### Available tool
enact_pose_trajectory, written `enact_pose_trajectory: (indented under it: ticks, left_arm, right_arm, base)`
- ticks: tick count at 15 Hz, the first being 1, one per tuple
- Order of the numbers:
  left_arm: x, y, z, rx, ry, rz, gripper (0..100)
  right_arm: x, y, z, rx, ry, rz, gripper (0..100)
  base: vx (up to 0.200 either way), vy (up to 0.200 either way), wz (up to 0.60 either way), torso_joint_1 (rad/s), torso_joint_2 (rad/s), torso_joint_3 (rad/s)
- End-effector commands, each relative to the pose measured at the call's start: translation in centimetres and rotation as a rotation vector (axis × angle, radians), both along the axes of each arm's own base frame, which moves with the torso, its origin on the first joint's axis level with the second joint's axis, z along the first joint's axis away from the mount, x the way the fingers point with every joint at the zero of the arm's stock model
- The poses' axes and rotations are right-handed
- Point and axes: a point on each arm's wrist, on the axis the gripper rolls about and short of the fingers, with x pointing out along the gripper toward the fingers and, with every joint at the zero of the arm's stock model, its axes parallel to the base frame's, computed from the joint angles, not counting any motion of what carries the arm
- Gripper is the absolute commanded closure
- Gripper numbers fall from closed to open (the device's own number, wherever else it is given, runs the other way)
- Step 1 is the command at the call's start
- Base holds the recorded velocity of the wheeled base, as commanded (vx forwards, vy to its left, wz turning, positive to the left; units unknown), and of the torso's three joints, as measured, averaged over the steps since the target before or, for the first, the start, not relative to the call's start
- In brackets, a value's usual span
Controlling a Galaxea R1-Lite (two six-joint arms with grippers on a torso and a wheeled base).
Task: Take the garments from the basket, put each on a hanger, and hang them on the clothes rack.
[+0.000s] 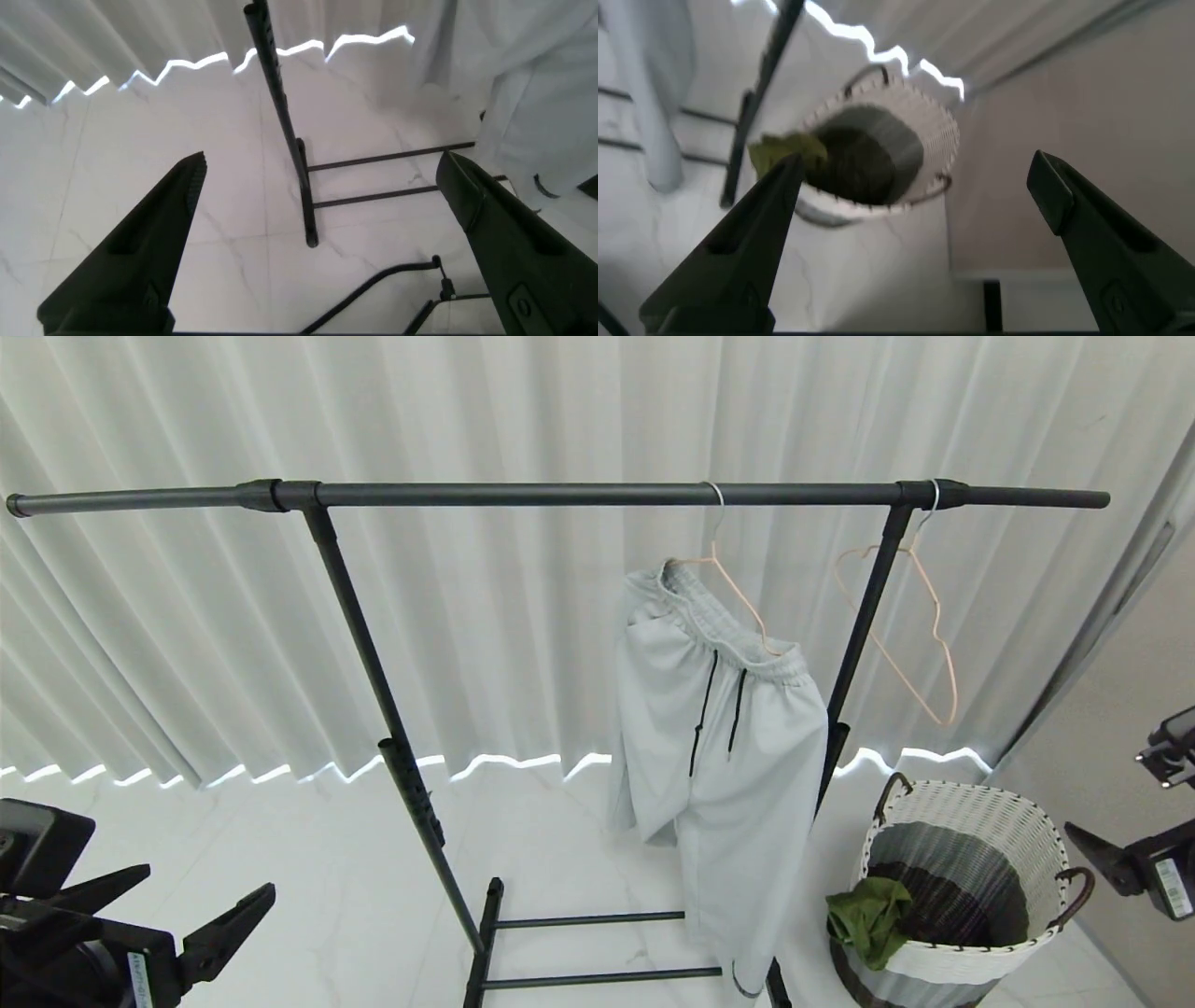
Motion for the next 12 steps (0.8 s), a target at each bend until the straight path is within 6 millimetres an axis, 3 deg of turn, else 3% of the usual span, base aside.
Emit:
enact_pose_trajectory:
  ticks: [1,5,8,12]
  left_arm:
    - [-0.2,0.0,-0.2,0.0,0.002,0.001,0]
    - [0.4,0.2,-0.2,-0.022,0.026,0.036,0]
    - [0.5,0.0,-0.3,-0.022,0.032,0.032,0]
    - [2.3,0.3,1.2,-0.024,0.005,0.03,0]
  right_arm:
    - [-1.1,-0.6,-0.4,0.008,-0.012,-0.022,0]
    - [-1.2,-0.6,-0.7,0.002,0.0,-0.026,0]
    - [-1.1,-0.6,-1.0,-0.001,0.018,-0.027,0]
    - [-1.2,-0.7,-1.4,-0.003,0.03,-0.034,0]
  base:
    - [0.0,0.0,0.0,0.0,0.0,0.0]
    - [0.0,0.0,0.0,-0.026,0.06,0.034]
    - [0.0,0.0,0.0,-0.189,0.44,0.233]
    - [0.0,0.0,0.0,-0.226,0.51,0.281]
